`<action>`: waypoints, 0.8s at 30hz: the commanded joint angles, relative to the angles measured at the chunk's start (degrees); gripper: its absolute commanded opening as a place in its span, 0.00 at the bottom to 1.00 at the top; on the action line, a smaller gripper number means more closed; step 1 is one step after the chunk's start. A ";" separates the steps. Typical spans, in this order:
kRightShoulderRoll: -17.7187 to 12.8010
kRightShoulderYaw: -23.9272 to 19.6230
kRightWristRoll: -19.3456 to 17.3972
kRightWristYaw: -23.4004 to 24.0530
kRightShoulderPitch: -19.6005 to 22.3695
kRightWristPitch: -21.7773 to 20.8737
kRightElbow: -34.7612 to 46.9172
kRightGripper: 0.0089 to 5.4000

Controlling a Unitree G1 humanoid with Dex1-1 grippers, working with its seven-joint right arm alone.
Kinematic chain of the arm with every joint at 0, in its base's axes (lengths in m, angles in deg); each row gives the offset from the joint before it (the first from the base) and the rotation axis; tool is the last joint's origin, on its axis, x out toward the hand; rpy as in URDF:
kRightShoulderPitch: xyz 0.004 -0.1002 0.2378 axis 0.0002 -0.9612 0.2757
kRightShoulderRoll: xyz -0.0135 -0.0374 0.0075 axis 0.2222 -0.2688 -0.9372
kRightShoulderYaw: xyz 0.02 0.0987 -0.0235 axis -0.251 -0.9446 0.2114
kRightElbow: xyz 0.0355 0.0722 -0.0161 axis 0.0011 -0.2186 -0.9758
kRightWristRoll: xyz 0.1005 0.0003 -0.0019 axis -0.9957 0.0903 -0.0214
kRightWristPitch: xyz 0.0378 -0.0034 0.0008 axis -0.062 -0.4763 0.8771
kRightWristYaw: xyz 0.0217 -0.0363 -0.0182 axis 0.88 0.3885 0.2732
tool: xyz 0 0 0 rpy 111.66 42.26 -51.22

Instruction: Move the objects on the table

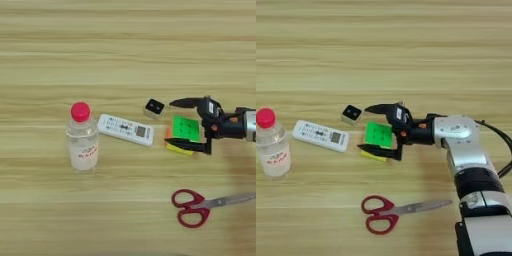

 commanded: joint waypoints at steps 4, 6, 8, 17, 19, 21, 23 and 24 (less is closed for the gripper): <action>-0.20 -4.51 -5.89 2.11 3.49 -0.71 5.12 1.00; 0.04 -5.21 -7.25 1.76 3.69 0.58 5.71 1.00; 0.43 -6.06 -8.65 1.89 4.17 1.58 6.08 1.00; 2.94 -10.35 -14.15 4.30 6.64 4.91 6.86 1.00; 4.05 -11.09 -14.45 6.47 7.39 4.98 6.79 1.00; 5.30 -11.68 -14.25 9.09 7.94 4.24 6.79 1.00; 6.27 -12.10 -14.12 10.99 8.28 3.52 6.82 1.00; 6.67 -12.42 -14.13 11.90 8.39 3.41 6.80 1.00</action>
